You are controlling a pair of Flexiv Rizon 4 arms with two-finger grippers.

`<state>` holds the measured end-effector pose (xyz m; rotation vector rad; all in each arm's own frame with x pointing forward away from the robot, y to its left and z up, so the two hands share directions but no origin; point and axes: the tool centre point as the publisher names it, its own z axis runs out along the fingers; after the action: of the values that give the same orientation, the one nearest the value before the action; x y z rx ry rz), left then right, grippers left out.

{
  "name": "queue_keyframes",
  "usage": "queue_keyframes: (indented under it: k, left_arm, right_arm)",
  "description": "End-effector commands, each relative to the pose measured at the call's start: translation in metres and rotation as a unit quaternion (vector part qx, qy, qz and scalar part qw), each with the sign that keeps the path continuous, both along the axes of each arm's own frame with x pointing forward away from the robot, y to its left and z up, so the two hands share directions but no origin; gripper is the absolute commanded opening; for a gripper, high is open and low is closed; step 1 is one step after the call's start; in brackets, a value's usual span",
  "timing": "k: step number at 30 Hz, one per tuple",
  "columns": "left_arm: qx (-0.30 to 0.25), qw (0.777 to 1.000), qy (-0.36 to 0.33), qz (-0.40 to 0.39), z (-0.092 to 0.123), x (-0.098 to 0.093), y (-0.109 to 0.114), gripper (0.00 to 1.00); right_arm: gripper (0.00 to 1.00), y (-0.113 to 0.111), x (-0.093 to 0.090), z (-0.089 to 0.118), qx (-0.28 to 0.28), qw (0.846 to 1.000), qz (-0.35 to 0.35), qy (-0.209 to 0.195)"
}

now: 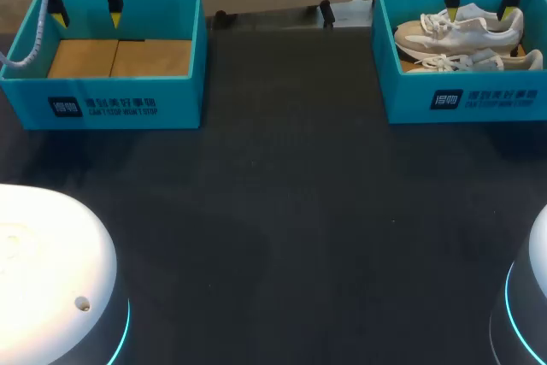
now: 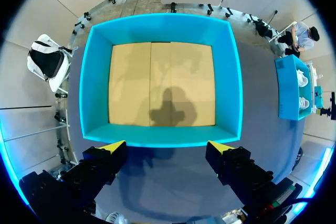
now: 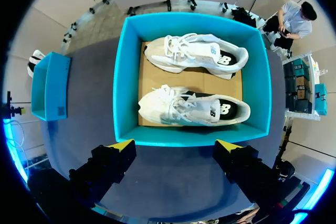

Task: Take the shoe out of the shoebox, open the shoe tongue, remove and reinsert the insole, then place the shoe into the shoebox

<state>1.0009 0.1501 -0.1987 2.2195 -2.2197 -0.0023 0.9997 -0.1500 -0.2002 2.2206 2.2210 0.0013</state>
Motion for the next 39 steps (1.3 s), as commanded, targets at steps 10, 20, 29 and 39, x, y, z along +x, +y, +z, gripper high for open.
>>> queue_keyframes:
  k: [10, 20, 29, 39]
  left_arm:
    - [0.000, 1.000, 0.000, 0.000, 0.000, 0.000, 0.000, 1.00]
    - [0.000, 1.000, 0.000, 0.000, 0.000, 0.000, 0.000, 1.00]
    - [0.000, 1.000, 0.000, 0.000, 0.000, 0.000, 0.000, 1.00]
    - [0.000, 1.000, 0.000, 0.000, 0.000, 0.000, 0.000, 1.00]
  right_arm:
    - [1.00, 0.000, 0.000, 0.000, 0.000, 1.000, 0.000, 0.000]
    - [1.00, -0.003, 0.002, -0.001, 0.003, 1.000, 0.003, -0.002]
    - [1.00, -0.039, 0.009, -0.006, 0.004, 1.000, -0.016, 0.001]
    - [1.00, -0.062, 0.017, -0.016, -0.006, 1.000, -0.026, -0.009]
